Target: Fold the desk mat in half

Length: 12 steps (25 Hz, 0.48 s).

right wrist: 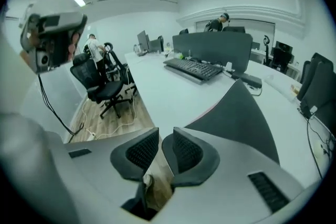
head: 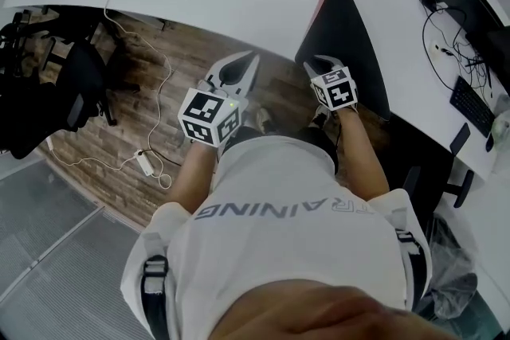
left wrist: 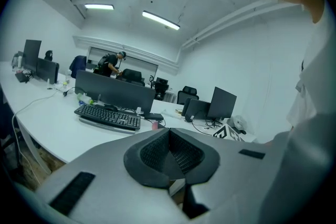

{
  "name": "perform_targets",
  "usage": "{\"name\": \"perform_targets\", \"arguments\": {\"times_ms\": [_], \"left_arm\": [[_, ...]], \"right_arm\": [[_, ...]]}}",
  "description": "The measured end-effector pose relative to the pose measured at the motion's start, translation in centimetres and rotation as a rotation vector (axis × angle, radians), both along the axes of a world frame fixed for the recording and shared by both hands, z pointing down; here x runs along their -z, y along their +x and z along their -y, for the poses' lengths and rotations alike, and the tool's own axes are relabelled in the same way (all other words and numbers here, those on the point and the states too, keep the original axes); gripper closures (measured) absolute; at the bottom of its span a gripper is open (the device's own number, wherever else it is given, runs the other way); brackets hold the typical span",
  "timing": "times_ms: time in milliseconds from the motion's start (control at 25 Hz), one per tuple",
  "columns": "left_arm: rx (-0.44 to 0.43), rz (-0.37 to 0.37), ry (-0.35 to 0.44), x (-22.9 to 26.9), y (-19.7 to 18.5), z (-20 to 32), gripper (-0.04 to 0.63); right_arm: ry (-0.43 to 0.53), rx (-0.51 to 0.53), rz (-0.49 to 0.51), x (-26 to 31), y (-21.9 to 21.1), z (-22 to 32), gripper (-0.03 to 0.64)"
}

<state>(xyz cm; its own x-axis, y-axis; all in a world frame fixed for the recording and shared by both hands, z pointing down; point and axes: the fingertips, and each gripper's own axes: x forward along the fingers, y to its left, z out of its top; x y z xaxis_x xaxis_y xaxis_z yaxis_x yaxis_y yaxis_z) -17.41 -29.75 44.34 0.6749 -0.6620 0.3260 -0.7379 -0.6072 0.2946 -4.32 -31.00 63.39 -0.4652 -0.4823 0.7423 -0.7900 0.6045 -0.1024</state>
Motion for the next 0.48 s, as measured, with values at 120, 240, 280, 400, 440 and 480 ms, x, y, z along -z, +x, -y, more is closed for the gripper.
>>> {"name": "perform_targets", "arguments": {"times_ms": [120,240,280,400,440,480], "left_arm": [[-0.037,0.006,0.042,1.2,1.4,0.6,0.568],[-0.054,0.003,0.084,2.7,2.9,1.7,0.568],[-0.059,0.002,0.096,3.2,3.4,2.1,0.568],[-0.084,0.001,0.133,4.6,5.3,3.4,0.568],[-0.096,0.002,0.147,5.1,6.2,3.7,0.568],[-0.110,0.002,0.163,5.7,7.1,4.0,0.568]], "right_arm": [[0.073,-0.069,0.111,4.8,1.4,0.7,0.559],[0.163,-0.124,0.192,9.8,3.5,1.3,0.585],[0.199,-0.146,0.213,11.6,4.5,1.5,0.591],[0.323,-0.241,0.240,16.6,8.1,1.8,0.592],[0.367,-0.275,0.239,18.3,9.5,1.8,0.592],[0.410,-0.308,0.238,19.8,10.9,1.7,0.592]]}}
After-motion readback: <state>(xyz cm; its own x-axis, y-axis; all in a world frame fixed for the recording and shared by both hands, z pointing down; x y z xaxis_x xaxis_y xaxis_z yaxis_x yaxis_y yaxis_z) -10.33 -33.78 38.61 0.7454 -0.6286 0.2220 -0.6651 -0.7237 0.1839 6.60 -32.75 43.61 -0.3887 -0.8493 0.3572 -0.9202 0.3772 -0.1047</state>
